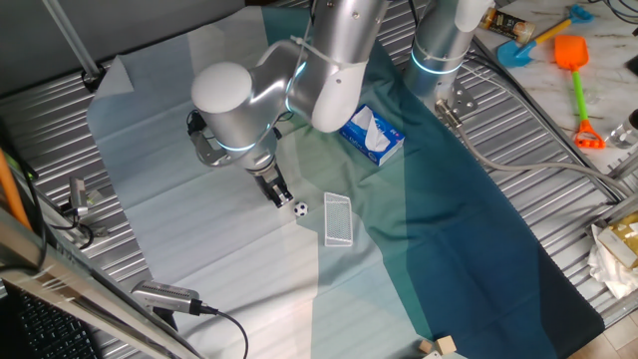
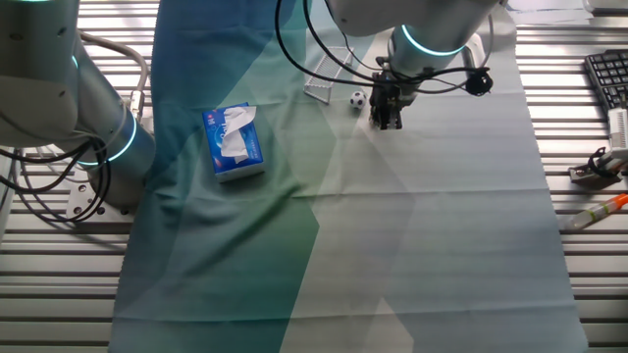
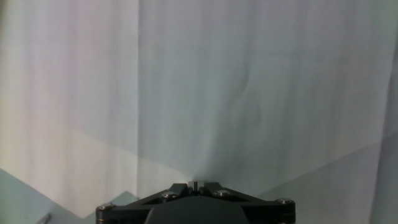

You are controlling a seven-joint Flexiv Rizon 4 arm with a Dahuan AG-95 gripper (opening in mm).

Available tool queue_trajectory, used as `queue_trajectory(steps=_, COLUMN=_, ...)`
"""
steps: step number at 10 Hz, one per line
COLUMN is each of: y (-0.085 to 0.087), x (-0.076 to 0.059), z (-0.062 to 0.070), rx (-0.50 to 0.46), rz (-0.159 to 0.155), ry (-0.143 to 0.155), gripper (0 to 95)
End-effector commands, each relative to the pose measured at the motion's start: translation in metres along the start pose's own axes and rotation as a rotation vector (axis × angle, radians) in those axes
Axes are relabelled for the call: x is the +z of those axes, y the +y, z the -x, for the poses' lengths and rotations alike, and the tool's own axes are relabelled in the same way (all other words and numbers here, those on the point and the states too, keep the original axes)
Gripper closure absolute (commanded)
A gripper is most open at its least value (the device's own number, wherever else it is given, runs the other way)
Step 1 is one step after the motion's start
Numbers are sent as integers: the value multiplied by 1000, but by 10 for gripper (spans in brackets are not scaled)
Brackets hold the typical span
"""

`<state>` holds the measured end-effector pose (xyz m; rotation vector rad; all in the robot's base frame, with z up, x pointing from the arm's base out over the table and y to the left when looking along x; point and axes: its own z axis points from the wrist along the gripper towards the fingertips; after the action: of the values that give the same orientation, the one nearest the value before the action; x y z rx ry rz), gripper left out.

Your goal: Push the soccer ball into the goal

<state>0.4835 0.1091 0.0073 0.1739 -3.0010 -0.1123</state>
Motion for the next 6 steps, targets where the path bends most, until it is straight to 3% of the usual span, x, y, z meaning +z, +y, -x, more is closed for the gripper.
queue_trajectory(steps=1, y=0, x=-1, z=0, rx=-8, rz=6, ry=-1, gripper=950)
queue_trajectory(steps=6, y=0, x=-1, z=0, rx=-3, rz=5, ry=0, gripper=950)
